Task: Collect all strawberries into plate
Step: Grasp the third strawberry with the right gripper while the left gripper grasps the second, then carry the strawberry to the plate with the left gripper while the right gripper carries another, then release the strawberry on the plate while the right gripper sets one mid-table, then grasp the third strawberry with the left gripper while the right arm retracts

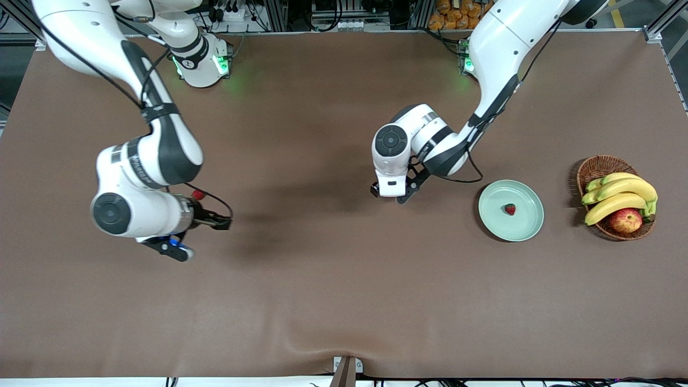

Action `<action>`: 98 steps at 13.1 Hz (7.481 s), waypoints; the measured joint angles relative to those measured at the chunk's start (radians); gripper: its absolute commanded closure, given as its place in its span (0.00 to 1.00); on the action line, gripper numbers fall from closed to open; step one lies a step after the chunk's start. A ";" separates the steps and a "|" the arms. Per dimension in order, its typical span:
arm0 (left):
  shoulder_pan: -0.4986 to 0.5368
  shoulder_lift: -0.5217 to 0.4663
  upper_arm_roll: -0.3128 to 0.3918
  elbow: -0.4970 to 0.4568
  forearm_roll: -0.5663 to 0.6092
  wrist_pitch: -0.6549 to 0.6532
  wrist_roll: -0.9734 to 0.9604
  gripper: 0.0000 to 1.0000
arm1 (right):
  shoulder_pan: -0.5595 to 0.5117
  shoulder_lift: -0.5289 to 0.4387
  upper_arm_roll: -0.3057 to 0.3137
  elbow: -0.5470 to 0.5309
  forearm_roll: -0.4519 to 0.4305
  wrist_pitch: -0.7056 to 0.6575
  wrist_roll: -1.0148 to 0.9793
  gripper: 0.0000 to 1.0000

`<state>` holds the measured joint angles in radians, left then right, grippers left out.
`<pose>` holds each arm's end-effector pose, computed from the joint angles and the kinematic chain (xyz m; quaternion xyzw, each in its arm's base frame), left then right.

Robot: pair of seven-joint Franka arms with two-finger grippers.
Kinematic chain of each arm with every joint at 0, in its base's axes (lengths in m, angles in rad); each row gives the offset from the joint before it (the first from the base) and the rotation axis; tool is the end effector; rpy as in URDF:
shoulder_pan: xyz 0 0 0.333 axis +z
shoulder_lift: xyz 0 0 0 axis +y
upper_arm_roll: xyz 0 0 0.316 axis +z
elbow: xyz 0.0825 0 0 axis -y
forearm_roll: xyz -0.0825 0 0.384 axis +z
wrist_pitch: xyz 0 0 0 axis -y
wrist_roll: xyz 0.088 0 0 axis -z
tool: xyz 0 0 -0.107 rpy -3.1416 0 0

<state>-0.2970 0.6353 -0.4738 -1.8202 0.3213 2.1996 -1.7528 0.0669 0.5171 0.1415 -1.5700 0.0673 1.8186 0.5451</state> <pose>0.4697 -0.4183 0.2049 -0.9129 -0.3993 0.0438 0.0730 0.6462 0.1305 0.3260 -0.9721 0.1824 0.1468 0.0139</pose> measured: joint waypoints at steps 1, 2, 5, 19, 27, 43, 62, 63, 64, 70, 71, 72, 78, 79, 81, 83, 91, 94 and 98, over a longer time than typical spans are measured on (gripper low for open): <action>-0.010 0.007 0.000 0.001 0.000 0.001 -0.048 0.00 | -0.039 -0.013 0.000 -0.045 -0.006 0.036 -0.062 0.00; -0.017 0.011 0.000 0.002 0.000 0.001 -0.093 0.07 | -0.076 -0.025 -0.001 -0.099 -0.011 0.090 -0.122 0.00; -0.028 0.014 0.000 0.006 0.000 0.004 -0.202 0.28 | -0.147 -0.055 -0.001 -0.269 -0.025 0.256 -0.251 0.00; -0.028 0.031 0.013 0.006 0.001 0.026 -0.471 0.32 | -0.212 -0.067 0.009 -0.539 -0.031 0.467 -0.382 0.26; -0.028 0.047 0.014 0.006 0.007 0.039 -0.507 0.74 | -0.197 -0.067 0.025 -0.567 -0.023 0.468 -0.373 0.63; 0.288 -0.124 -0.016 0.035 0.012 -0.346 0.032 1.00 | -0.118 -0.059 0.034 -0.213 0.261 0.165 -0.206 1.00; 0.512 -0.064 -0.019 0.005 0.163 -0.326 0.827 0.00 | 0.679 0.377 0.037 0.151 0.547 0.950 0.783 1.00; 0.512 -0.065 -0.020 0.007 0.163 -0.325 0.827 0.00 | 0.686 0.397 0.036 0.169 0.547 0.958 0.785 1.00; 0.512 -0.066 -0.021 0.010 0.163 -0.325 0.827 0.00 | 0.689 0.412 0.036 0.179 0.547 0.973 0.786 0.66; 0.508 -0.108 -0.036 0.020 0.054 -0.325 0.827 0.00 | 0.707 0.436 0.032 0.217 0.544 0.983 0.822 0.00; 0.508 -0.113 -0.046 0.020 0.040 -0.325 0.824 0.00 | 0.707 0.432 0.018 0.224 0.544 0.946 0.823 0.00; 0.506 -0.115 -0.052 0.020 0.023 -0.325 0.816 0.00 | 0.706 0.425 -0.008 0.233 0.544 0.894 0.823 0.00; 0.425 -0.108 -0.061 0.055 -0.062 -0.319 0.649 0.00 | 0.619 0.328 -0.171 0.290 0.526 0.436 0.781 0.00; 0.397 -0.099 -0.061 0.068 -0.062 -0.312 0.592 0.00 | 0.582 0.310 -0.172 0.301 0.523 0.387 0.734 0.00; 0.341 -0.073 -0.060 0.090 -0.062 -0.256 0.497 0.00 | 0.509 0.264 -0.173 0.306 0.522 0.292 0.633 0.00; 0.312 -0.046 -0.060 0.095 -0.062 -0.179 0.415 0.00 | 0.440 0.232 -0.175 0.306 0.519 0.174 0.552 0.00; 0.208 0.060 -0.051 0.097 0.012 0.013 0.023 0.00 | 0.159 0.116 -0.177 0.306 0.445 -0.178 0.184 0.00; 0.187 0.088 -0.046 0.096 0.088 0.017 -0.091 0.00 | 0.086 0.070 -0.176 0.305 0.361 -0.247 0.026 0.00; 0.179 0.094 -0.045 0.084 0.091 0.017 -0.122 0.00 | 0.025 -0.016 -0.175 0.305 0.213 -0.323 -0.209 0.00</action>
<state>-0.1180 0.7297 -0.5188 -1.7365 0.4121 2.2163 -1.8751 0.0922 0.5007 -0.0335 -1.2650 0.2804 1.4958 0.3364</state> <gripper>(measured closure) 0.000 0.000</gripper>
